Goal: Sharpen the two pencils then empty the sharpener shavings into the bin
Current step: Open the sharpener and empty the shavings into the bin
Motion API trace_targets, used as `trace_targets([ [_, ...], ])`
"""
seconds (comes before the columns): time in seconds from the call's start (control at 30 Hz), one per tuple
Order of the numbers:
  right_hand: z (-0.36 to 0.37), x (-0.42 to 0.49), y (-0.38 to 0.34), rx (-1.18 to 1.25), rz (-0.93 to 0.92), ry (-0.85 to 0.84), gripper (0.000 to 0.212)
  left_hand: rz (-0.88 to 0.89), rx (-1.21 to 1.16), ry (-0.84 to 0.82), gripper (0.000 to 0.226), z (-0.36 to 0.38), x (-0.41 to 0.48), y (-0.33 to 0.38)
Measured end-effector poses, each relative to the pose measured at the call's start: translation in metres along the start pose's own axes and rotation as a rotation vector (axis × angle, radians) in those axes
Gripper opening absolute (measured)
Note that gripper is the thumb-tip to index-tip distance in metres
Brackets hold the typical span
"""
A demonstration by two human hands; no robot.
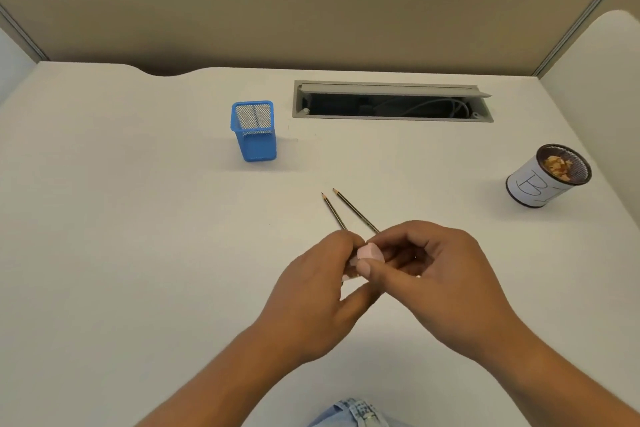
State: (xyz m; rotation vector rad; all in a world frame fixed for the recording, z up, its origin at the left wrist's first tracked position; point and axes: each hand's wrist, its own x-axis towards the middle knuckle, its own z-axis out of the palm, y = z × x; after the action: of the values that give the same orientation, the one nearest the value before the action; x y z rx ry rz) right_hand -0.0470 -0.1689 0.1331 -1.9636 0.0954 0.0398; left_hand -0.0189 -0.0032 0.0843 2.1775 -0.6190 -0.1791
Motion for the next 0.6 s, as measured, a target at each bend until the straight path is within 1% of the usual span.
trace_targets([
  [0.13,-0.015,-0.005,0.003,-0.077,-0.059,0.016,0.012,-0.027,0.074,-0.003,0.024,0.016,0.014,0.015],
  [0.2,-0.021,-0.008,0.007,-0.134,-0.101,0.033,0.012,-0.08,0.102,0.058,0.019,0.026,0.023,0.023],
  [0.27,-0.028,-0.009,0.011,-0.198,-0.158,0.07,0.011,-0.121,0.098,0.125,0.02,0.036,0.031,0.031],
  [0.37,-0.04,-0.009,0.017,-0.294,-0.237,0.12,0.01,-0.122,0.071,0.189,0.023,0.05,0.04,0.043],
  [0.53,-0.062,0.004,0.03,-0.669,-0.436,0.133,0.028,-0.108,-0.012,0.151,0.011,0.073,0.049,0.065],
  [0.6,-0.07,0.009,0.033,-0.741,-0.49,0.162,0.035,-0.143,-0.019,0.155,0.016,0.079,0.055,0.071],
])
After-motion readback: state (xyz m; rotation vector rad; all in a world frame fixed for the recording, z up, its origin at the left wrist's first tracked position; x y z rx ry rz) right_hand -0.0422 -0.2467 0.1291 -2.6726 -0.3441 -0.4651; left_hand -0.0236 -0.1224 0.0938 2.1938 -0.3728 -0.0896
